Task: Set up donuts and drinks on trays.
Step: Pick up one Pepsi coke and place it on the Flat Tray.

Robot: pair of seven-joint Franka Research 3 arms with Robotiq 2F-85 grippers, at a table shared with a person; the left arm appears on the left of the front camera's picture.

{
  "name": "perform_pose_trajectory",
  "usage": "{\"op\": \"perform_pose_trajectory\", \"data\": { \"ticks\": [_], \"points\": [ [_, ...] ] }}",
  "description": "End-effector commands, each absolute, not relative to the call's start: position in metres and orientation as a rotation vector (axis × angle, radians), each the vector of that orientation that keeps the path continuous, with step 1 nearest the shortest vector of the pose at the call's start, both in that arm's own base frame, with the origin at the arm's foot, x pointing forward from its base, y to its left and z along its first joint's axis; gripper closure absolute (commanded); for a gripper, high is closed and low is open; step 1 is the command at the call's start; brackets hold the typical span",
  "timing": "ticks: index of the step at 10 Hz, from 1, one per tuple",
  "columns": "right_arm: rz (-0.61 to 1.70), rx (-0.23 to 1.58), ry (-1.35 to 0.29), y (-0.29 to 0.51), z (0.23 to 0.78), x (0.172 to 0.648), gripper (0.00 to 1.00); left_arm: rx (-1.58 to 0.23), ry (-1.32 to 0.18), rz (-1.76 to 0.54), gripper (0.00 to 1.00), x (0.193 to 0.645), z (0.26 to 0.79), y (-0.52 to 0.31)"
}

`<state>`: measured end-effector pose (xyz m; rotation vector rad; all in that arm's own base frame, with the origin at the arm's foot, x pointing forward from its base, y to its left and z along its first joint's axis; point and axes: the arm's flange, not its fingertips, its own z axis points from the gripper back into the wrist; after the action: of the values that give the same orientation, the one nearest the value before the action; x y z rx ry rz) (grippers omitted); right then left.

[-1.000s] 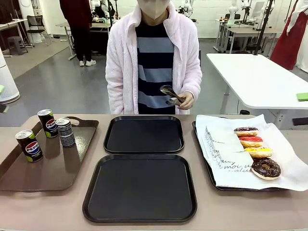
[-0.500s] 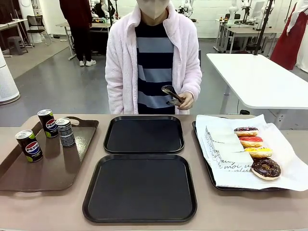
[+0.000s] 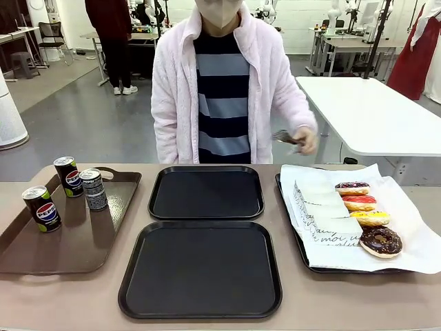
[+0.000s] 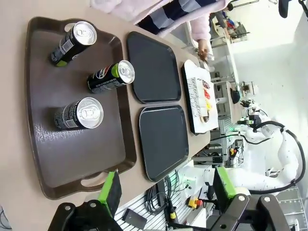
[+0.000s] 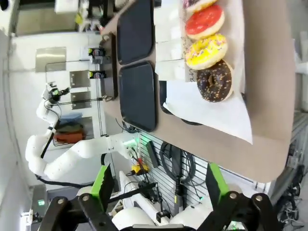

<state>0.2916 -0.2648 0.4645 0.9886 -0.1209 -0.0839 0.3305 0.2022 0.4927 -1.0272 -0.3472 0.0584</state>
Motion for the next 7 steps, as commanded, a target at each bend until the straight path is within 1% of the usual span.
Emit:
{"op": "perform_pose_trajectory", "data": {
  "ticks": [1, 7],
  "points": [
    [-0.067, 1.056, -0.155, -0.2624, 0.4728, 0.2897, 0.00, -1.048, -0.345, 0.062, 0.00, 0.3309, 0.4891, 0.2036],
    [-0.067, 1.056, -0.155, -0.2624, 0.4728, 0.2897, 0.00, -1.048, -0.345, 0.062, 0.00, 0.3309, 0.4891, 0.2036]
  ]
}}
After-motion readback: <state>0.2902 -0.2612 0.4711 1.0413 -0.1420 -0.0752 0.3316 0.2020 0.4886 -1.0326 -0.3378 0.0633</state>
